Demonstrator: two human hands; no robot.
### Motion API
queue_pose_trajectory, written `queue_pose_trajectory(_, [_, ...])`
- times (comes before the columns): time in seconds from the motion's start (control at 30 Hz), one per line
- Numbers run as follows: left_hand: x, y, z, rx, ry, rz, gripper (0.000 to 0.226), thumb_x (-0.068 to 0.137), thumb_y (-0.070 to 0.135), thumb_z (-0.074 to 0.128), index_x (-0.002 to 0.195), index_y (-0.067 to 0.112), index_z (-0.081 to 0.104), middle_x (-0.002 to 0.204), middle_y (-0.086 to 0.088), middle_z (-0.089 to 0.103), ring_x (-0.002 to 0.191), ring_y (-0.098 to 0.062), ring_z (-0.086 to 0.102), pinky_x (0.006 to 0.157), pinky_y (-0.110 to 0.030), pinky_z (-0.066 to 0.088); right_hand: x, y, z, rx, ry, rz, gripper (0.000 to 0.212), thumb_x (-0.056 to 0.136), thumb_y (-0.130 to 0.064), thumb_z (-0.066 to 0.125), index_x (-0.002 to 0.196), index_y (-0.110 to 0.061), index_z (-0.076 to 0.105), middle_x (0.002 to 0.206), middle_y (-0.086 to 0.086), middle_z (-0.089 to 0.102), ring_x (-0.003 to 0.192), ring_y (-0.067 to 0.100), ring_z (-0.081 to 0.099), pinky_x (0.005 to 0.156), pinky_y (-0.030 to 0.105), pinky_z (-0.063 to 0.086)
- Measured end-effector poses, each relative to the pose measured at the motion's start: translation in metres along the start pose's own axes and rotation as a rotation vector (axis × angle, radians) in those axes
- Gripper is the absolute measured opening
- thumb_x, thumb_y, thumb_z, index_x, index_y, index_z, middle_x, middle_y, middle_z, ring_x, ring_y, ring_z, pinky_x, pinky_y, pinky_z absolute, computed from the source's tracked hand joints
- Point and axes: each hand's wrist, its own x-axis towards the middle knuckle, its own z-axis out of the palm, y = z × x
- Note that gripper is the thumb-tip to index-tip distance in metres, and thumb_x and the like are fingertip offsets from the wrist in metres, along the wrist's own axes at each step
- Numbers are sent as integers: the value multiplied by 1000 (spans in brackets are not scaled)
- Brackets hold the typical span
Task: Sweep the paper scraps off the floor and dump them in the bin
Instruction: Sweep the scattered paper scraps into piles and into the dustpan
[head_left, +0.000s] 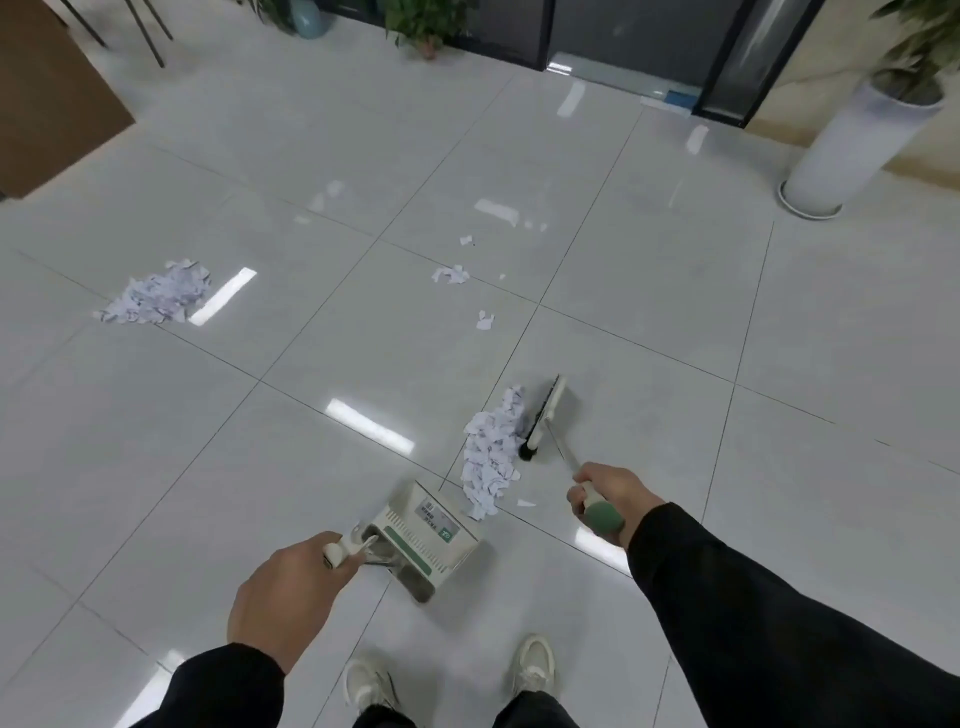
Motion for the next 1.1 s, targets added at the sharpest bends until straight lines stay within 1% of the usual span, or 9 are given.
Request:
queue_pose_trajectory(0.2, [85, -25, -29, -43, -29, 52, 26, 96, 54, 61, 79, 35, 61, 65, 7, 63, 63, -12, 59, 54, -27, 43, -32, 49, 33, -54, 106, 2, 7, 91, 3, 52, 98, 2, 52, 65, 13, 49, 40, 19, 42, 38, 20, 41])
queue_pose_trajectory(0.37, [149, -52, -54, -7, -68, 191, 28, 98, 53, 57, 81, 33, 61, 68, 8, 64, 66, -13, 61, 61, -31, 52, -77, 114, 62, -28, 215, 29, 5, 95, 2, 50, 97, 2, 55, 66, 14, 51, 40, 18, 44, 37, 22, 42])
queue_pose_trajectory(0.5, [192, -91, -93, 70, -131, 286, 20, 100, 51, 54, 97, 36, 66, 78, 11, 65, 72, -12, 61, 58, -28, 43, -91, 168, 123, 42, 303, 58, 6, 97, 4, 47, 94, 2, 51, 67, 14, 47, 41, 20, 42, 35, 23, 41])
queue_pose_trajectory(0.6, [214, -110, -112, 102, -152, 324, 22, 99, 54, 53, 103, 37, 67, 81, 11, 65, 73, -11, 61, 58, -27, 42, -85, 185, 161, 171, 313, 102, 7, 96, 4, 46, 95, 0, 51, 80, 15, 45, 49, 21, 45, 36, 23, 45])
queue_pose_trajectory(0.67, [222, -115, -120, 100, -160, 338, 21, 99, 54, 54, 103, 38, 66, 80, 11, 65, 73, -12, 61, 58, -27, 42, -79, 188, 180, 243, 294, 134, 8, 96, 5, 47, 94, -2, 52, 82, 14, 46, 54, 21, 45, 36, 21, 47])
queue_pose_trajectory(0.73, [237, -129, -130, 86, -164, 338, 18, 99, 53, 55, 102, 38, 66, 80, 12, 65, 73, -12, 61, 59, -28, 43, -68, 192, 214, 274, 264, 156, 8, 95, 4, 49, 96, -4, 52, 82, 15, 47, 50, 20, 48, 38, 21, 49])
queue_pose_trajectory(0.87, [248, -147, -137, 68, -158, 322, 20, 99, 54, 56, 95, 36, 65, 75, 12, 64, 70, -10, 59, 57, -28, 43, -48, 183, 262, 276, 226, 138, 15, 95, 1, 51, 109, -4, 53, 101, 17, 48, 41, 19, 53, 38, 21, 49])
queue_pose_trajectory(0.93, [259, -161, -142, 76, -157, 324, 22, 99, 55, 56, 93, 35, 64, 74, 11, 63, 68, -11, 58, 56, -28, 43, -39, 174, 284, 276, 197, 124, 15, 95, 1, 51, 109, -4, 53, 95, 16, 48, 39, 18, 52, 38, 21, 48])
queue_pose_trajectory(1.1, [280, -174, -145, 135, -137, 341, 24, 100, 55, 54, 103, 34, 65, 75, 12, 62, 68, -9, 58, 53, -26, 39, -35, 144, 279, 333, 166, 63, 11, 96, -4, 50, 105, -7, 46, 73, 11, 46, 40, 15, 46, 36, 21, 45])
